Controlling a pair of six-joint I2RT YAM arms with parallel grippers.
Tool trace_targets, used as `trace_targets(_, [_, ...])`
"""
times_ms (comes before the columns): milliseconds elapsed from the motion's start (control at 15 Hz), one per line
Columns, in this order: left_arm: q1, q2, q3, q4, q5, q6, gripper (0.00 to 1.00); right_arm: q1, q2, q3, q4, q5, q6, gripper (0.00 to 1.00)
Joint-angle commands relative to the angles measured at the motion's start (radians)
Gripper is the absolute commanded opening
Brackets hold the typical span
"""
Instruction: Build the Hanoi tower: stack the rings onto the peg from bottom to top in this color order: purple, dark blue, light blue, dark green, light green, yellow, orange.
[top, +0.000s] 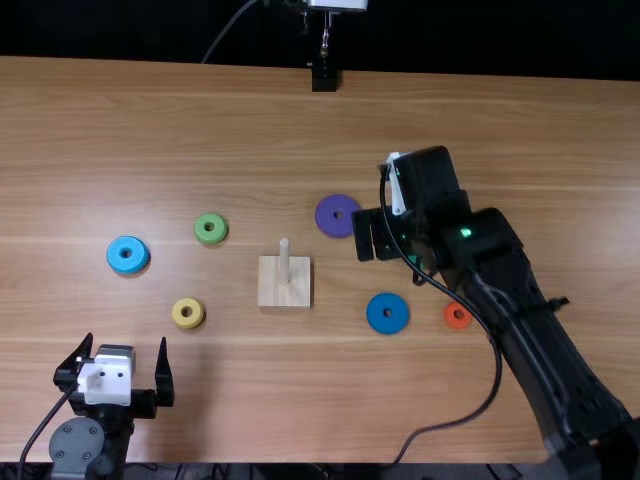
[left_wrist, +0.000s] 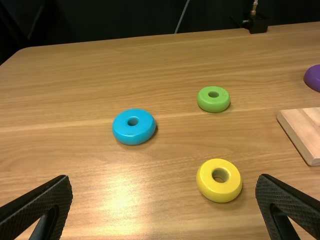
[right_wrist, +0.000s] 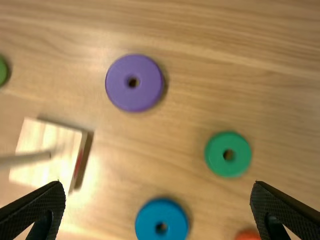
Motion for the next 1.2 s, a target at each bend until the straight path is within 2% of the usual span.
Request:
trace_targets(0, [-0.001, -0.012, -0.108, -0.077, -0.002, 0.003, 1.00, 0.028, 0.070, 0.066, 0.002, 0.003, 0.045, 1.00])
trace_targets(200, [-0.001, -0.012, -0.108, -0.077, -0.002, 0.003, 1.00, 0.076, 0.229, 0.142, 0.000, 0.001, 0.060, 1.00])
trace_targets(333, [-0.001, -0.012, -0.108, -0.077, -0.002, 0.003, 1.00, 0.094, 0.330, 0.208, 0.000, 0.003, 0.102, 1.00])
trace_targets(600, [-0.001, -0.012, -0.108, -0.077, -0.002, 0.003, 1.00, 0.088, 0.493, 0.366, -0.006, 0.005, 0.104, 1.00])
trace_targets(867, [-0.001, -0.012, -0.108, -0.077, -0.002, 0.003, 1.00, 0.087, 0.525, 0.366, -0.013, 0.005, 0.104, 1.00])
trace_targets(1133, [-0.001, -0.012, -0.108, -0.077, -0.002, 0.003, 1.00, 0.085, 0.616, 0.452, -0.201, 0.003, 0.102, 1.00])
